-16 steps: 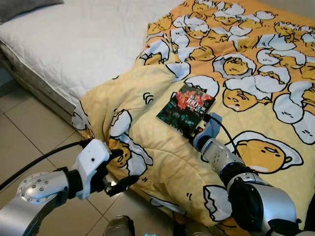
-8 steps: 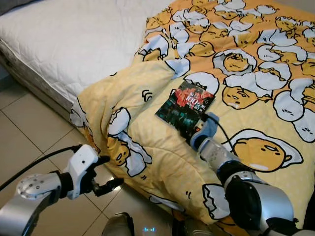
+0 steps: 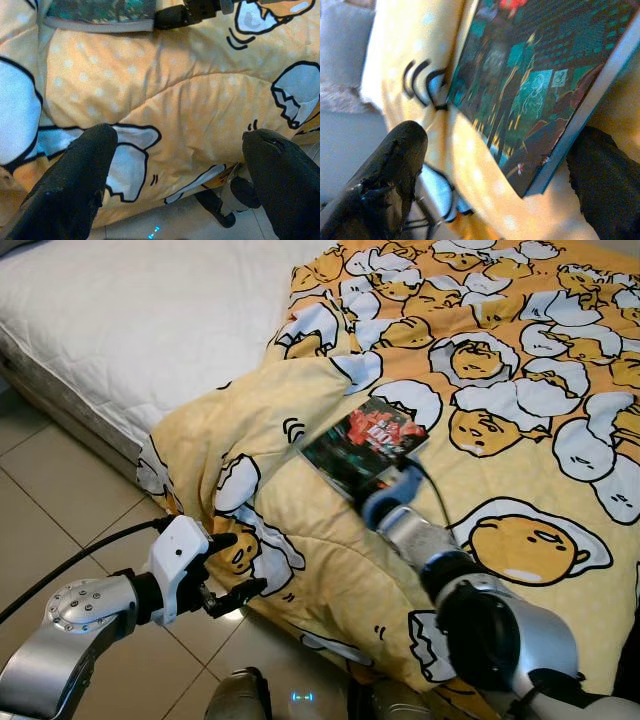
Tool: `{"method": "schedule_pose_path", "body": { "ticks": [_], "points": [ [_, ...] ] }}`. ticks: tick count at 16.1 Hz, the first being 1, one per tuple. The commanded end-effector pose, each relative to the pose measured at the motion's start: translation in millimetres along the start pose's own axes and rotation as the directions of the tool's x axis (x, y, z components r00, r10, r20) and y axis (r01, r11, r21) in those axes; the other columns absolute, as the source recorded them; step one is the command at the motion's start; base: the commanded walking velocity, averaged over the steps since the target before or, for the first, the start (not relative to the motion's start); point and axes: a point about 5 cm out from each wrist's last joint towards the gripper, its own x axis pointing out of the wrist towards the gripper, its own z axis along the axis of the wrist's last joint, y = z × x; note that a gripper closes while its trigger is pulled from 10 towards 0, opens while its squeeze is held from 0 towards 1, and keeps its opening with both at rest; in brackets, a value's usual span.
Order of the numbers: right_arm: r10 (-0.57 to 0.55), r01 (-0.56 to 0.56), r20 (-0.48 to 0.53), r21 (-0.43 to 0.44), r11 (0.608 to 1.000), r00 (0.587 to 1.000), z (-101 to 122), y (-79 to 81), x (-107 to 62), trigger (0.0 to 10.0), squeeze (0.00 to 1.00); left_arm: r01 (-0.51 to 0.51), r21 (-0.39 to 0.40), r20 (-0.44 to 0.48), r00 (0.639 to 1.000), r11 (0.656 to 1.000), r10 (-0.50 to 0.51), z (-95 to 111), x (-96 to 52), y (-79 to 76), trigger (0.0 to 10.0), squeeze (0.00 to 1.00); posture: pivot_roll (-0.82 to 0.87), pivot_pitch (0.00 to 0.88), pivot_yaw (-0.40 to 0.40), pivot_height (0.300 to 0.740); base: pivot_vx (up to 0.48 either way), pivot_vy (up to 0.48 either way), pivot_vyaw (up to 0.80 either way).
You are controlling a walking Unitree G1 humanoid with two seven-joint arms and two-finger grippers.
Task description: Clean up the room
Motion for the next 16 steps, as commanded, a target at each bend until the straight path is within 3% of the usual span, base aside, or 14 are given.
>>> {"method": "schedule_pose_path", "body": {
  "ticks": [1,3,4,5,16],
  "points": [
    [0.013,-0.013,0.0,0.033,0.999,1.0,0.6,1.4,0.3,4.2,0.0,0.003,0.008,-0.002,1.0,1.0,-0.003,1.8,-2.5,-2.7,10.0,1.0,0.28,0.201,-0.047,0.74,0.0,0.0,0.0],
    [-0.019,0.018,0.011,0.056,0.998,1.0,-0.1,-2.7,-0.6,1.9,0.0,0.003,0.008,-0.002,1.0,1.0,-0.003,3.5,-3.1,-2.8,10.0,1.0,0.28,0.202,-0.047,0.74,0.0,0.0,0.0],
    [-0.023,0.022,0.011,0.059,0.998,1.0,-0.5,-3.5,-0.8,1.9,0.0,0.003,0.008,-0.002,1.0,1.0,-0.003,3.6,-3.1,-2.7,10.0,1.0,0.28,0.202,-0.047,0.74,0.0,0.0,0.0],
    [-0.032,0.031,0.014,0.069,0.997,0.999,-1.4,-4.8,-1.1,0.2,0.0,0.003,0.008,-0.004,1.0,1.0,-0.002,3.8,-3.2,-2.1,10.0,1.0,0.29,0.206,-0.045,0.74,0.0,0.0,0.0],
    [-0.046,0.043,0.033,0.094,0.995,0.998,0.4,-3.6,-0.4,0.0,0.0,0.005,0.014,-0.007,1.0,1.0,-0.005,5.1,-3.7,1.0,10.0,1.0,0.29,0.204,-0.04,0.74,0.0,0.0,0.0]
  ]
}}
